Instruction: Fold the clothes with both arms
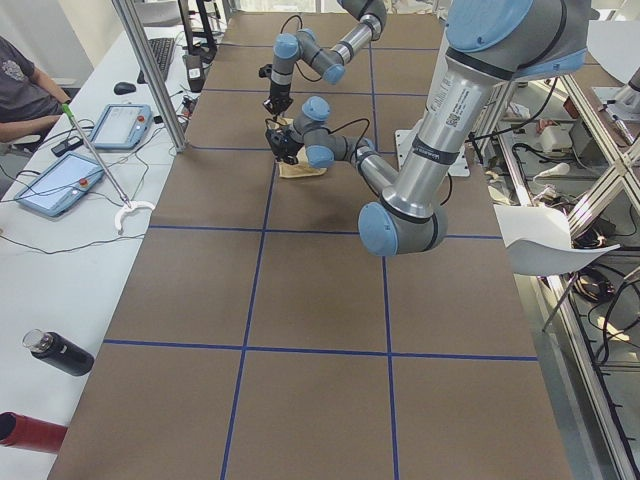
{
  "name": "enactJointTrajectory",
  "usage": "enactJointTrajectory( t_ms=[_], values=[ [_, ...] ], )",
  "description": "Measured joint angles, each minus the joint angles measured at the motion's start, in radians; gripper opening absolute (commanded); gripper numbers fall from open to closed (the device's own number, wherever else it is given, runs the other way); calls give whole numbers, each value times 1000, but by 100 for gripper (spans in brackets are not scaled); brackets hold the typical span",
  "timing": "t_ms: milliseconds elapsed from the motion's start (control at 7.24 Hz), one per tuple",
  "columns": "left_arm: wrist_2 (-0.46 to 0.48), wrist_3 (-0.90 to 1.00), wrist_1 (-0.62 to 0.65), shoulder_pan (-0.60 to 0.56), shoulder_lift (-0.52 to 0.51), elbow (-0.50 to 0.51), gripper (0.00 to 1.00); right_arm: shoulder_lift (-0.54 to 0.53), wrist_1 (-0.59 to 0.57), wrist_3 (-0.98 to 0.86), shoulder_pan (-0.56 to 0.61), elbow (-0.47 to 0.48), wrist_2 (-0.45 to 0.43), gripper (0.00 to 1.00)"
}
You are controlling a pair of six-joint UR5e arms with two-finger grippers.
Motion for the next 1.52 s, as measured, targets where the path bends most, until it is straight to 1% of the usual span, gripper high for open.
enactJointTrajectory(
  t_ms=[138,276,414,552,691,829,967,1105,1243,1381,1519],
  values=[
    [-7,64,-14,-41,-1,19,99,44,25,-52,48,-71,44,100],
    [-24,100,-19,-72,0,25,99,63,33,-117,118,-103,120,100],
    [-42,127,-22,-91,5,24,99,58,33,-178,175,-113,182,100],
    [-67,153,-24,-106,9,20,99,30,32,-233,208,-103,211,100],
    [-106,192,-24,-124,12,15,99,-21,32,-293,233,-67,223,100],
    [-142,271,-24,-140,37,-10,99,-88,32,-375,258,-12,236,100],
    [-172,368,-25,-160,86,-53,99,-167,32,-478,292,52,256,100],
    [-229,476,-24,-195,136,-94,99,-255,32,-608,338,119,283,100],
    [-309,597,-24,-246,189,-127,99,-334,31,-747,394,168,322,100],
    [-380,748,-23,-310,251,-151,99,-404,30,-900,464,194,371,100],
    [-427,911,-23,-378,318,-165,99,-467,30,-1061,538,203,414,100]
  ],
)
